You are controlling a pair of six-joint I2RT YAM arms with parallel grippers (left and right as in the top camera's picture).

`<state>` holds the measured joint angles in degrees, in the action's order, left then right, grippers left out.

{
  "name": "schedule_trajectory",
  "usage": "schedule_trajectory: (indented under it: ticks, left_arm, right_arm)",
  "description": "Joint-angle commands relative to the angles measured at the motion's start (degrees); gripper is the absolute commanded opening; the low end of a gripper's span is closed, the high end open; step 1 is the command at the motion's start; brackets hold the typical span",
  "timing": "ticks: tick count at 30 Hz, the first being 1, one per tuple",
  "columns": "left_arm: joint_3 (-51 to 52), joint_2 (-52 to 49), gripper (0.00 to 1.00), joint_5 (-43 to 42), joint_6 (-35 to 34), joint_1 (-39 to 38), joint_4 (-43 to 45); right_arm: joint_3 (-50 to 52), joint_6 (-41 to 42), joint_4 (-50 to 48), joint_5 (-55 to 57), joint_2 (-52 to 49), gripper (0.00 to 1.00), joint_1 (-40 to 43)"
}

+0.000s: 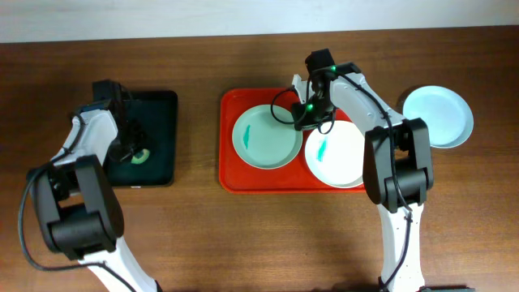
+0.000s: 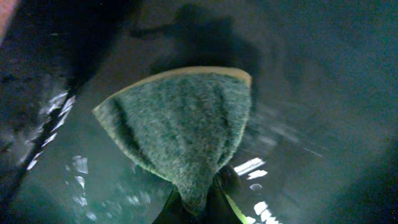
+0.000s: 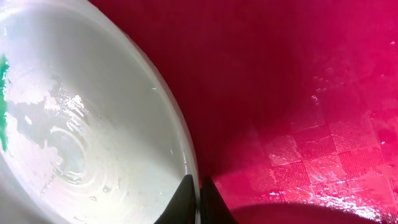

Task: Clean dirty plates on tray and stack at the side
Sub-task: 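Bring the sponge with the left gripper and scrub the held plate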

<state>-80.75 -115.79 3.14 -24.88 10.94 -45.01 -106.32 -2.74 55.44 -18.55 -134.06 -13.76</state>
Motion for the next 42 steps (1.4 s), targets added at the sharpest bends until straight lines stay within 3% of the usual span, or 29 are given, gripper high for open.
schedule_trajectory:
  ticks: [1, 7, 10, 17, 22, 28, 34, 36, 39, 42]
  left_arm:
    - [-1.7, 7.6, 0.0, -8.7, 5.1, -3.7, -0.5]
    - [-1.7, 11.0, 0.0, -12.8, 5.2, -12.6, -0.2]
    - [-1.7, 10.0, 0.0, -14.1, 2.1, -18.2, 1.2]
    - [-1.6, 1.2, 0.0, -13.4, -4.5, -29.9, 12.3]
    - [-1.6, -3.7, 0.0, -15.1, -4.7, -35.2, 17.6]
    - [-1.6, -9.2, 0.0, -5.2, -3.5, -37.0, 15.7]
    - [-5.4, -8.5, 0.0, 18.4, -3.5, -36.0, 3.4]
    - [-8.2, -7.9, 0.0, 20.3, -3.5, -36.0, 0.0]
    - [-12.5, -6.7, 0.0, 10.1, -2.4, -36.0, -0.8]
    - [-13.6, -6.4, 0.0, -14.5, -0.3, -36.0, 2.9]
  right_arm:
    - [2.0, 0.2, -0.3, 0.1, -0.5, 0.04, -1.7]
    - [2.1, 0.0, -0.3, -2.1, -0.5, 0.05, -1.7]
    - [2.1, 0.0, -0.4, -3.1, -0.5, 0.05, -1.7]
    - [2.1, 0.0, -0.4, -3.1, -0.5, 0.08, -1.6]
    - [2.1, 0.0, -0.4, -2.6, -0.5, 0.06, -1.6]
    - [2.1, 0.0, -0.2, -2.1, -0.5, 0.04, -1.6]
    - [2.1, 0.0, 0.5, 0.2, -0.5, 0.04, -1.6]
    - [2.1, 0.0, 0.4, 0.2, -0.5, 0.04, -1.6]
    - [2.1, 0.0, 0.3, 0.2, -0.5, 0.04, -1.6]
    - [2.1, 0.0, 0.3, 0.2, -0.5, 0.04, -1.6]
